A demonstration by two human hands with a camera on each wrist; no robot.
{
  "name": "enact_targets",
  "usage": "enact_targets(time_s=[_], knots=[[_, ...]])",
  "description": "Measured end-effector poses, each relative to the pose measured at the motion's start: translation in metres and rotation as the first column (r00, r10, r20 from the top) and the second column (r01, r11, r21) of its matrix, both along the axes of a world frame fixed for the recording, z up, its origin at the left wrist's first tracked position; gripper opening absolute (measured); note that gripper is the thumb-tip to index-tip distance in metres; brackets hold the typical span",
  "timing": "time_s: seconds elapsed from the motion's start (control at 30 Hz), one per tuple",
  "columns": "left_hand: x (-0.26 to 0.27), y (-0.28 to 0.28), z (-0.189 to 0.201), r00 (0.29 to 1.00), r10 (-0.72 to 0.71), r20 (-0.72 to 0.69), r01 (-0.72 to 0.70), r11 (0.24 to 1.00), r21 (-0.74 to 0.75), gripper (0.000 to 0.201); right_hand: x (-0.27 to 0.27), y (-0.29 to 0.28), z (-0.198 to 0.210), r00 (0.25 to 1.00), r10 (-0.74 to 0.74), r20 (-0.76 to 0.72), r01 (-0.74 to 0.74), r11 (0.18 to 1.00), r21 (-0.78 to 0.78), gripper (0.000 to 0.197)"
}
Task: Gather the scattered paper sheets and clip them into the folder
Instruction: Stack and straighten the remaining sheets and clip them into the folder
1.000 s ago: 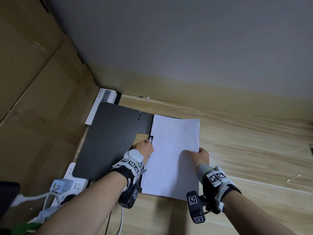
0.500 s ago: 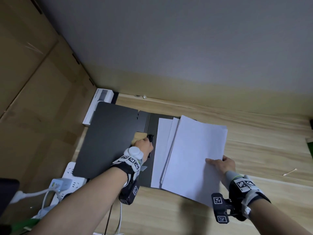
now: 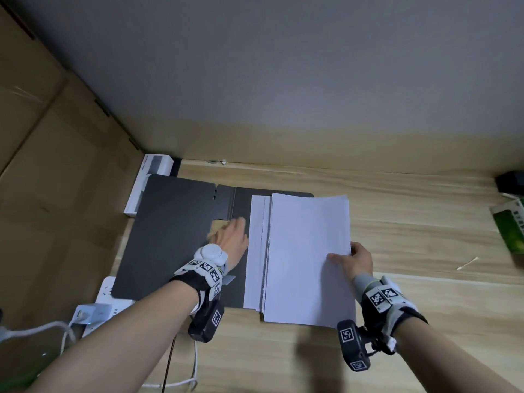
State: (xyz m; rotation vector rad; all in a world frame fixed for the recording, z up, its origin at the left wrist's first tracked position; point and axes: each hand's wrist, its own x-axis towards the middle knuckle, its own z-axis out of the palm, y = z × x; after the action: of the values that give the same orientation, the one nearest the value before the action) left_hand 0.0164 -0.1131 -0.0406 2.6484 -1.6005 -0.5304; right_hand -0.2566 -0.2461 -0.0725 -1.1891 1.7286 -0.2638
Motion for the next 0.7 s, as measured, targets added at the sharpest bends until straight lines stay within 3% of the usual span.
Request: enact_targets(time_s=[0.07, 0.13, 0.27, 0.43, 0.57, 0.7], knots=[[-0.01, 0.005, -0.004, 0.979, -0.196, -0.054, 0.197, 0.98, 0.016, 0.038, 0.001, 0.001, -0.001, 0.999, -0.046, -0.01, 0.046, 0.999, -0.009, 0.049], [-0.027, 0.007, -0.005, 0.96, -0.254, -0.116, 0.268, 0.956, 0.119, 0.052, -0.001, -0.001, -0.002, 0.997, -0.077, -0.021, 0.077, 0.997, -0.007, 0.046], [-0.058, 0.006, -0.005, 0.948, -0.023, -0.319, 0.079, 0.983, 0.165, 0.062, -0.007, -0.004, -0.002, 0.998, -0.014, -0.058, 0.015, 1.0, 0.019, 0.043], [-0.083, -0.005, -0.004, 0.811, 0.138, -0.568, -0.03, 0.98, 0.196, 0.064, -0.032, -0.007, 0.003, 0.994, -0.045, -0.102, 0.05, 0.998, 0.046, 0.036], [-0.112, -0.02, 0.009, 0.872, 0.178, -0.455, -0.139, 0.983, 0.117, 0.046, -0.061, -0.015, 0.002, 0.979, -0.194, -0.063, 0.202, 0.967, 0.156, 0.042], [-0.132, -0.032, 0.013, 0.794, 0.357, -0.492, -0.339, 0.932, 0.13, 0.05, -0.072, -0.014, -0.001, 0.994, -0.112, 0.004, 0.108, 0.969, 0.22, 0.023]])
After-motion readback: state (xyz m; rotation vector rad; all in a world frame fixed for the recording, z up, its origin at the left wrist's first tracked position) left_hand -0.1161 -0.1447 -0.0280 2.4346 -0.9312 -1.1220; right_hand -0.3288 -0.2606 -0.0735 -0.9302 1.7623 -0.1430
